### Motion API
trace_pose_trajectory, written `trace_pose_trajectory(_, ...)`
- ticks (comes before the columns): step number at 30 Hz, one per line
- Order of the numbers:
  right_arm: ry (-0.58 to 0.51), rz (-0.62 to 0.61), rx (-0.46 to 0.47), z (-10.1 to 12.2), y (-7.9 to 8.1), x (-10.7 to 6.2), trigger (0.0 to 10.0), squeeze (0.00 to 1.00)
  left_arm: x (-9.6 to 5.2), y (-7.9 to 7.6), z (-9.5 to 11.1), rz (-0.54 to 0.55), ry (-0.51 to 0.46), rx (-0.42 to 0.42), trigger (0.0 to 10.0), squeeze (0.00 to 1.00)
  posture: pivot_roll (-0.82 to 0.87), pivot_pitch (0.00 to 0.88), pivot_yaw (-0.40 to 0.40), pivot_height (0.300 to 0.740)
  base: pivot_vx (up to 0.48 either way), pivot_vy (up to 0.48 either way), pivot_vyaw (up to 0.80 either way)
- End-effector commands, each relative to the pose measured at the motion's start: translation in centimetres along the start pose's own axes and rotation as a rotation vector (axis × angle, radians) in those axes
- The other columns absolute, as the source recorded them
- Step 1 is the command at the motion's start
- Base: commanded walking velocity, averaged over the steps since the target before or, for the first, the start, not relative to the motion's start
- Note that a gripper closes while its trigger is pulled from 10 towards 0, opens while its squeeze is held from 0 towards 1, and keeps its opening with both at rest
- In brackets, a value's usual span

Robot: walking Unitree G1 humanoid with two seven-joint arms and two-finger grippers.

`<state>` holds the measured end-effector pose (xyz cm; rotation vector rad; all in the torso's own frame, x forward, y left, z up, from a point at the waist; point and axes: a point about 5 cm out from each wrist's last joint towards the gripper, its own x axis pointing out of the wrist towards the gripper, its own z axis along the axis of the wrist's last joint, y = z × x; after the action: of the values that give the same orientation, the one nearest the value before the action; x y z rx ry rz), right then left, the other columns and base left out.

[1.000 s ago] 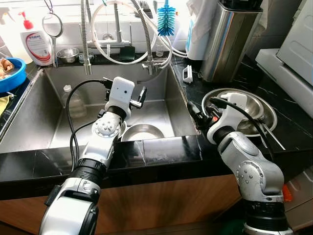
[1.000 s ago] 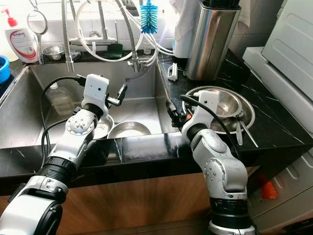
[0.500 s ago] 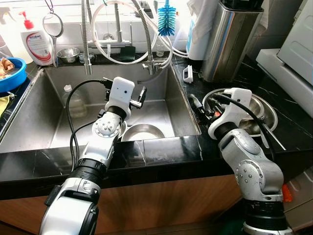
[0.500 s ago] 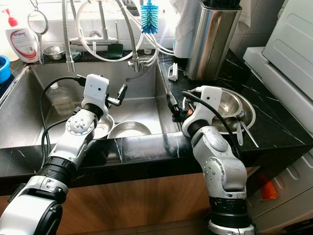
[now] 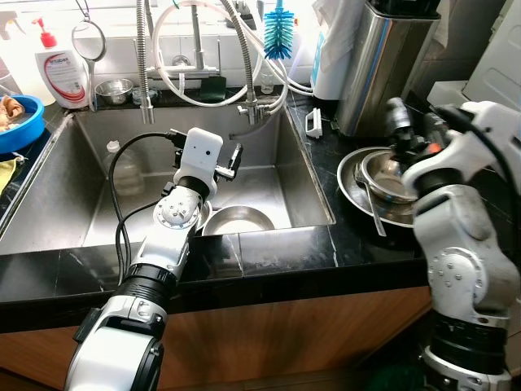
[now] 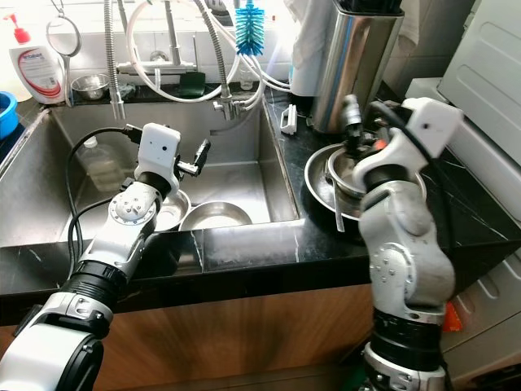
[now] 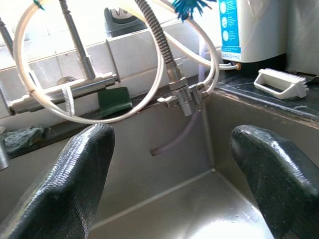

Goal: Kitchen organization

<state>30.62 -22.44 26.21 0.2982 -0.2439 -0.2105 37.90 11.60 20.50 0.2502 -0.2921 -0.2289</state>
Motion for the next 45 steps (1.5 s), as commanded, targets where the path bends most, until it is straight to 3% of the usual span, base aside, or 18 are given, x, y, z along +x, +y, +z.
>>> trace_pose_trajectory(1, -0.016, -0.062, -0.005, 0.9, -1.0, -0.1, 10.0, 0.0, 0.2, -0.2, 0.3, -0.011, -0.009, 0.03, 10.0, 0.0, 0.01, 0.033, -0.03, 0.74, 0.0, 0.0, 0.0)
trace_pose_trajectory(4, 0.021, -0.14, 0.0, 0.9, -3.1, -0.2, 10.0, 0.0, 0.3, -0.3, 0.4, -0.015, -0.012, 0.03, 10.0, 0.0, 0.01, 0.034, -0.029, 0.74, 0.0, 0.0, 0.0)
trace_pose_trajectory(5, 0.041, -0.16, 0.02, 0.8, -3.7, -0.3, 10.0, 0.61, 0.3, -0.3, 0.4, -0.016, -0.014, 0.03, 10.0, 0.0, 0.01, 0.034, -0.029, 0.74, 0.0, 0.0, 0.0)
trace_pose_trajectory(6, 0.046, -0.164, 0.025, 0.7, -3.8, -0.3, 10.0, 0.61, 0.3, -0.3, 0.4, -0.016, -0.014, 0.03, 10.0, 0.0, 0.01, 0.034, -0.029, 0.74, 0.0, 0.0, 0.0)
trace_pose_trajectory(7, 0.063, -0.179, 0.025, 0.6, -4.1, -0.3, 10.0, 1.0, 0.3, -0.3, 0.5, -0.017, -0.015, 0.031, 10.0, 0.0, 0.01, 0.033, -0.027, 0.74, 0.0, 0.0, 0.0)
trace_pose_trajectory(12, 0.122, -0.166, 0.037, 0.3, -4.8, -0.4, 10.0, 1.0, 0.3, -0.2, 0.5, -0.022, -0.016, 0.035, 10.0, 0.0, 0.01, 0.032, -0.026, 0.74, 0.0, 0.0, 0.0)
trace_pose_trajectory(13, 0.127, -0.165, 0.036, 0.3, -4.9, -0.4, 10.0, 0.0, 0.3, -0.2, 0.5, -0.022, -0.016, 0.036, 10.0, 0.0, 0.01, 0.032, -0.026, 0.74, 0.0, 0.0, 0.0)
trace_pose_trajectory(19, 0.156, -0.127, 0.054, -0.2, -4.4, -0.4, 10.0, 0.0, 0.4, -0.3, 0.6, -0.024, -0.019, 0.038, 10.0, 0.0, 0.01, 0.032, -0.026, 0.74, 0.0, 0.0, 0.0)
trace_pose_trajectory(23, 0.125, -0.051, 0.044, 0.0, -3.1, -0.6, 10.0, 0.0, 0.3, -0.2, 0.6, -0.023, -0.02, 0.039, 10.0, 0.0, 0.01, 0.031, -0.028, 0.74, 0.0, 0.0, 0.0)
trace_pose_trajectory(26, 0.051, -0.024, -0.133, 0.3, -2.1, -1.1, 10.0, 0.0, 0.3, -0.2, 0.6, -0.021, -0.02, 0.039, 10.0, 0.0, 0.01, 0.029, -0.031, 0.74, 0.0, 0.0, 0.0)
trace_pose_trajectory(30, -0.018, 0.02, -0.141, 0.4, -0.8, -1.9, 10.0, 0.0, 0.2, -0.3, 0.5, -0.018, -0.019, 0.037, 10.0, 0.0, 0.02, 0.029, -0.032, 0.74, 0.0, 0.0, 0.0)
trace_pose_trajectory(31, -0.083, 0.03, -0.212, 0.8, -0.4, -2.4, 10.0, 0.0, 0.2, -0.2, 0.4, -0.016, -0.018, 0.036, 10.0, 0.0, 0.01, 0.028, -0.034, 0.74, 0.0, 0.0, 0.0)
trace_pose_trajectory(33, -0.115, 0.056, -0.268, 0.8, 0.3, -2.9, 10.0, 0.0, 0.2, -0.2, 0.4, -0.014, -0.017, 0.035, 10.0, 0.0, 0.01, 0.027, -0.034, 0.74, 0.0, 0.0, 0.0)
trace_pose_trajectory(37, -0.219, 0.031, -0.302, 1.1, 0.6, -4.0, 10.0, 0.0, 0.1, -0.2, 0.3, -0.012, -0.017, 0.032, 10.0, 0.0, 0.02, 0.023, -0.038, 0.74, 0.0, 0.0, 0.0)
trace_pose_trajectory(40, -0.291, 0.027, -0.441, 1.0, 0.6, -5.2, 10.0, 0.0, 0.0, -0.3, 0.2, -0.01, -0.015, 0.029, 10.0, 0.0, 0.02, 0.017, -0.037, 0.74, 0.0, 0.0, 0.0)
trace_pose_trajectory(45, -0.342, -0.026, -0.441, 0.9, 0.0, -6.8, 10.0, 0.0, -0.1, -0.3, 0.0, -0.011, -0.013, 0.026, 10.0, 0.0, 0.01, 0.011, -0.04, 0.74, 0.0, 0.0, 0.0)
